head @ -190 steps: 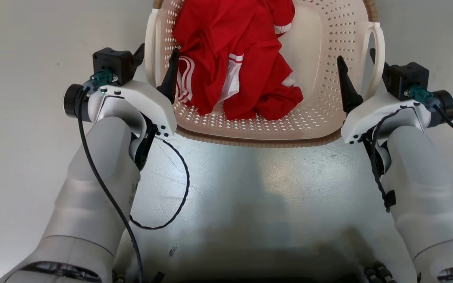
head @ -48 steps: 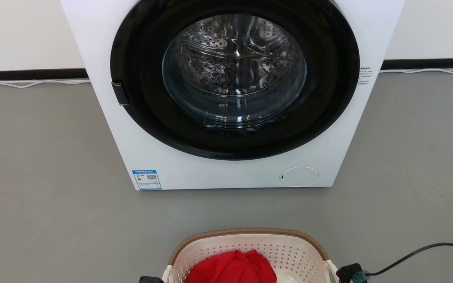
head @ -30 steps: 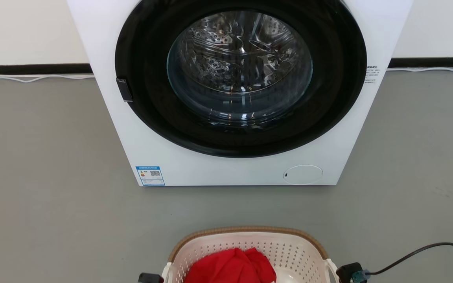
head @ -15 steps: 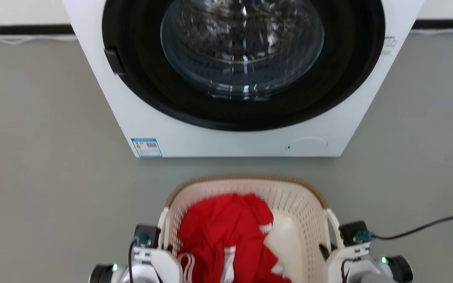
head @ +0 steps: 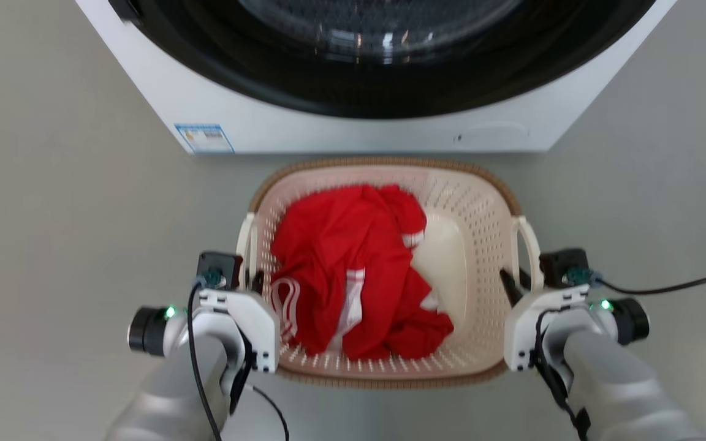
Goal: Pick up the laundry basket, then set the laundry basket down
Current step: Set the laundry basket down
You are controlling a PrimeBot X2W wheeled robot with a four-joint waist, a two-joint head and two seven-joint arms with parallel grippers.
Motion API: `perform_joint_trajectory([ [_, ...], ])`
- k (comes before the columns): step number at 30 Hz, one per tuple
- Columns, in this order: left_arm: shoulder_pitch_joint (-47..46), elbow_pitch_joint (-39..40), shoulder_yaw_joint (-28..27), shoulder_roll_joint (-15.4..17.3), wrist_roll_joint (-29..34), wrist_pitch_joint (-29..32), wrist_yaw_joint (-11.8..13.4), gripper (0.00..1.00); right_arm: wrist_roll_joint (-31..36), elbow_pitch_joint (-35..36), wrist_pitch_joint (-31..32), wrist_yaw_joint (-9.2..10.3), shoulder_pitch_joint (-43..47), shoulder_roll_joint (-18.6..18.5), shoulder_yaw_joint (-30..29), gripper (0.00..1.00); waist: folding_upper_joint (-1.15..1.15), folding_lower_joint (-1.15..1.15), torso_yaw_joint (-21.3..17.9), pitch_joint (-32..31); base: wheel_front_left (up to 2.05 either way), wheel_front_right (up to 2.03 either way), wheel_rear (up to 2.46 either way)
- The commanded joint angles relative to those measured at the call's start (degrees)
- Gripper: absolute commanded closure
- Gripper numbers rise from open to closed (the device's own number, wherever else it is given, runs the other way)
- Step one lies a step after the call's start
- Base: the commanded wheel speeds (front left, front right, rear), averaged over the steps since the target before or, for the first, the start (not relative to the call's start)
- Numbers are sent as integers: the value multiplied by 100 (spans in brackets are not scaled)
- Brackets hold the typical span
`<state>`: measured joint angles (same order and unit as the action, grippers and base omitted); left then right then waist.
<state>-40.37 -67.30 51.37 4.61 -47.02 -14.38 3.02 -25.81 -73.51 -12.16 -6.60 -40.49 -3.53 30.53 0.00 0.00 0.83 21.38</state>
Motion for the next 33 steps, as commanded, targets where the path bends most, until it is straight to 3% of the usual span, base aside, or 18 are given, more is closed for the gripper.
perform_joint_trajectory([
  [1, -258, 141, -137, 168, 164, -61, 24, 100, 160, 32, -170, -89, -116, 66, 47, 100, 0, 0, -11, 466, 0, 0, 0],
  [16, -942, 814, -985, 351, 1062, -62, 135, 100, 1436, 127, -282, -89, -1077, 66, -1227, 100, 0, 0, 41, 1981, 0, 0, 0],
  [33, -1207, 1217, -1987, 282, 2063, -62, -31, 100, 2489, 1022, -284, -89, -1097, 66, -2329, 100, 0, 0, 18, 2787, 0, 0, 0],
])
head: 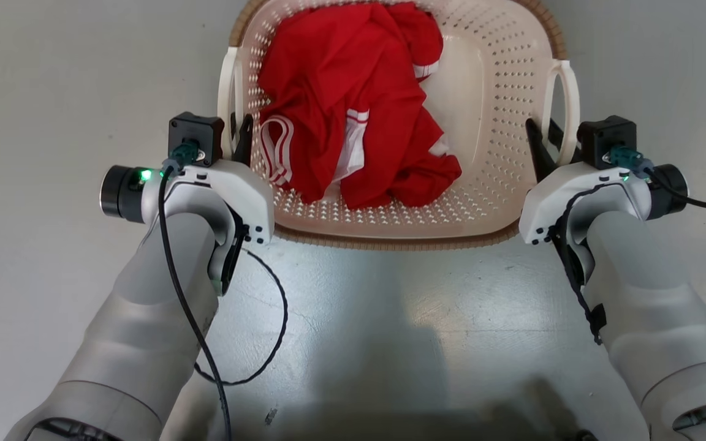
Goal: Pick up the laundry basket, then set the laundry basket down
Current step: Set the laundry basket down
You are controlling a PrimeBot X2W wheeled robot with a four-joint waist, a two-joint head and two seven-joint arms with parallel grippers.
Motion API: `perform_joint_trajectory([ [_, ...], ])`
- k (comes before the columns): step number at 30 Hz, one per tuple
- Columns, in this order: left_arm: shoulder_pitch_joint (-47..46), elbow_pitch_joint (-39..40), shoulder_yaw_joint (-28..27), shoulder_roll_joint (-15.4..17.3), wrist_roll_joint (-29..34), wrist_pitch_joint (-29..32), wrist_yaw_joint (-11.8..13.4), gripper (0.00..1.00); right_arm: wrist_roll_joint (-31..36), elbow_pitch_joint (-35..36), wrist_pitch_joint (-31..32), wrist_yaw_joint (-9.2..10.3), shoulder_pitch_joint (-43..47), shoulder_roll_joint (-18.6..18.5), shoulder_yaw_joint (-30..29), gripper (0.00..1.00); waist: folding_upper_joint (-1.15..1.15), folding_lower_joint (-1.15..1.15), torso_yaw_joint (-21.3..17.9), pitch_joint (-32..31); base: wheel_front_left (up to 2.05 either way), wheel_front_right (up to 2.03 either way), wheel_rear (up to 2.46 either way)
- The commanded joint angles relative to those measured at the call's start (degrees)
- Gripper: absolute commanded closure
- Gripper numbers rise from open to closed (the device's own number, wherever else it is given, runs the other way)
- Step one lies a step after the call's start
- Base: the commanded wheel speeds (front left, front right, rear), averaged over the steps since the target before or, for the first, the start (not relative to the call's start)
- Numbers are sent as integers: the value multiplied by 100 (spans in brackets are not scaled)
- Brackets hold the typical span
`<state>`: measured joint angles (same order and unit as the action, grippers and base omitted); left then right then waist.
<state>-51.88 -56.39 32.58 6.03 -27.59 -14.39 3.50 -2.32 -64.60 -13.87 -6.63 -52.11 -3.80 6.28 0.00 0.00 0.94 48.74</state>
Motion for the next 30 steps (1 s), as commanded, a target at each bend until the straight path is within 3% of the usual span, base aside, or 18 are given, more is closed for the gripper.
perform_joint_trajectory([
  [1, -70, 140, -161, 130, 172, -61, -92, 100, 193, 156, -112, -86, 59, 92, 47, 100, 0, 0, 9, 75, 0, 0, 0],
  [30, -307, 90, -1147, -156, 1217, -61, -456, 100, 670, 375, -113, -86, -126, 92, -542, 100, 0, 0, 34, 599, 0, 0, 0],
])
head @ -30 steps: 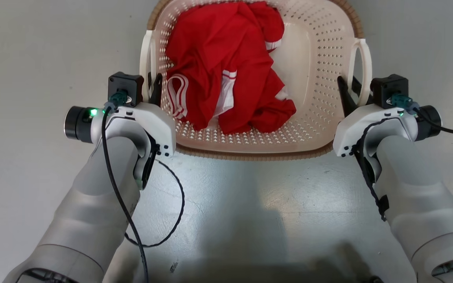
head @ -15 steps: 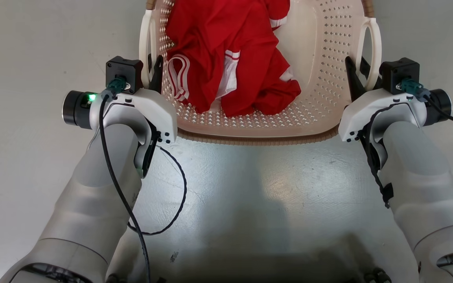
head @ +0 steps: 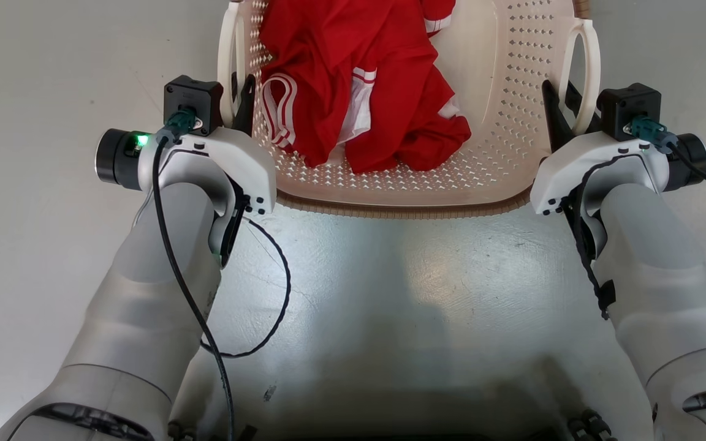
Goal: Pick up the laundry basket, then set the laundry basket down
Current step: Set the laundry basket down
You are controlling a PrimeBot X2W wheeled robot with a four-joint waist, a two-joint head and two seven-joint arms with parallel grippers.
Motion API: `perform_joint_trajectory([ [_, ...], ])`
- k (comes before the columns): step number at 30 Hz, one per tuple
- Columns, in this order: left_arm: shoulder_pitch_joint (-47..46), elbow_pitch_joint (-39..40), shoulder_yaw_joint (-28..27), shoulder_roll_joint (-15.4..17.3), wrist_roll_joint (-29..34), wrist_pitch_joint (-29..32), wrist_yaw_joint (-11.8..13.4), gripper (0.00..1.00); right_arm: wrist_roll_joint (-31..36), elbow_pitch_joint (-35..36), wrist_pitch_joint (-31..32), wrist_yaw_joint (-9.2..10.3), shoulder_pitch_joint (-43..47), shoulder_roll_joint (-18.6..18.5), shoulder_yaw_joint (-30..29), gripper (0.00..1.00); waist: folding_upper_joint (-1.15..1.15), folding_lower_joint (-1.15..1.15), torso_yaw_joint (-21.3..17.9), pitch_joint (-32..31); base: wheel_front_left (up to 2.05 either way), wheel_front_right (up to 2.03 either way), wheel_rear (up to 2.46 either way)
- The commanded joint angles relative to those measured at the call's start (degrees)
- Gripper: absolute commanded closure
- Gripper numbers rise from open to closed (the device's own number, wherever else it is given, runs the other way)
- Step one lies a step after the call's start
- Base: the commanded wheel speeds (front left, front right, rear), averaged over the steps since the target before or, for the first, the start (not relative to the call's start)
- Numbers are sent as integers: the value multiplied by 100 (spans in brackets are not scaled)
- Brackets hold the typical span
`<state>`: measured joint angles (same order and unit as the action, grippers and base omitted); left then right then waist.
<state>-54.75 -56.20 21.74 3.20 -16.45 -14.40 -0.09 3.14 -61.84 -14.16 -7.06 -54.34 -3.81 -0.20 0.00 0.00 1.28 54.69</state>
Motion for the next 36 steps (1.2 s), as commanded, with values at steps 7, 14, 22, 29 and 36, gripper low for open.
perform_joint_trajectory([
  [7, -37, 24, -213, 80, 209, -60, -159, 100, 151, 113, -84, -43, 84, 93, 54, 100, 0, 0, -2, 62, 0, 0, 0],
  [14, -60, 16, -327, 43, 314, -60, -205, 100, 193, 122, -84, -43, 80, 93, 7, 100, 0, 0, 11, 107, 0, 0, 0],
  [22, -88, -158, -449, 8, 339, -60, -190, 51, 222, 130, -84, -43, 61, 93, -106, 38, 0, 0, 33, 147, 0, 0, 0],
  [29, -115, -90, -556, -13, 369, -60, -119, 0, 274, 234, -84, -43, 74, 93, -245, 0, 0, 0, 32, 147, 0, 0, 0],
  [36, -53, -22, -706, -19, 427, -60, -92, 0, 187, 425, -84, -43, 228, 93, -290, 0, 0, 0, 10, -41, 0, 0, 0],
])
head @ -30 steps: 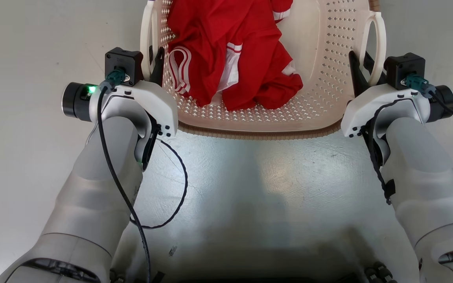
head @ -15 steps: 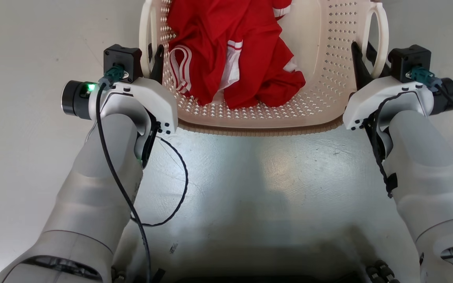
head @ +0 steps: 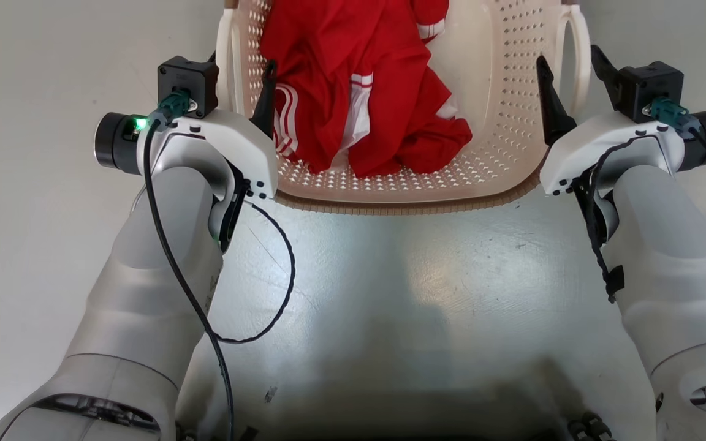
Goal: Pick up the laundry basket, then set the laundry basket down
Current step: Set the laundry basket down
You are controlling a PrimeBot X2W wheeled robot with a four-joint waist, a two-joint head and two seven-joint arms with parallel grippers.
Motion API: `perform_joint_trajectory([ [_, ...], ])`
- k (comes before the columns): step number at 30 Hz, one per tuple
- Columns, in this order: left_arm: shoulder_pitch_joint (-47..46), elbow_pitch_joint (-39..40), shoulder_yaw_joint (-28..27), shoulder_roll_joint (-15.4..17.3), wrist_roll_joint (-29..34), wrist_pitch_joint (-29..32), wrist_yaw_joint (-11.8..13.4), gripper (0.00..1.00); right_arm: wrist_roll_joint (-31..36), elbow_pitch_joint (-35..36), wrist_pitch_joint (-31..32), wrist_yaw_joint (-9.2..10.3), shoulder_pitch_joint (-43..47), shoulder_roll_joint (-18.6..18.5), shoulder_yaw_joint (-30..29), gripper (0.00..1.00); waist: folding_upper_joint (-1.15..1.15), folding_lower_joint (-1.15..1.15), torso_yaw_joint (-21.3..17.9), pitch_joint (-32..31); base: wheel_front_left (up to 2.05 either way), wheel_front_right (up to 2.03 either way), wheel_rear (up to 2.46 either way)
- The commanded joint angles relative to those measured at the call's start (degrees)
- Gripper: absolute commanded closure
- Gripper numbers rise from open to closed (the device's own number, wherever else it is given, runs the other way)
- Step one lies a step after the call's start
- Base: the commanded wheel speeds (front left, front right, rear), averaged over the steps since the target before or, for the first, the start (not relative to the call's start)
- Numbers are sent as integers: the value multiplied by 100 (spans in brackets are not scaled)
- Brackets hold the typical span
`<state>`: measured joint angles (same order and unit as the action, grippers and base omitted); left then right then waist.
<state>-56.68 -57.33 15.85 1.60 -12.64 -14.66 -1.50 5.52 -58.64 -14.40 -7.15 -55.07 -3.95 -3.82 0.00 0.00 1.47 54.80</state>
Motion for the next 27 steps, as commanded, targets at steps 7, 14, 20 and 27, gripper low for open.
perform_joint_trajectory([
  [7, 348, 64, -270, 146, 104, -34, 62, 0, -289, 240, -60, -34, 529, 107, 258, 0, 0, 0, -76, -465, 0, 0, 0],
  [14, 666, 184, -415, 145, 126, -34, -19, 0, -504, 394, -60, -34, 802, 107, 425, 0, 0, 0, -138, -1033, 0, 0, 0],
  [20, 1064, 420, -547, 138, 137, -34, -28, 0, -741, 623, -60, -34, 1125, 107, 591, 0, 0, 0, -187, -1667, 0, 0, 0],
  [27, 1571, 798, -700, 133, 154, -34, -50, 0, -840, 835, -60, -34, 1465, 107, 730, 0, 0, 0, -257, -2343, 0, 0, 0],
])
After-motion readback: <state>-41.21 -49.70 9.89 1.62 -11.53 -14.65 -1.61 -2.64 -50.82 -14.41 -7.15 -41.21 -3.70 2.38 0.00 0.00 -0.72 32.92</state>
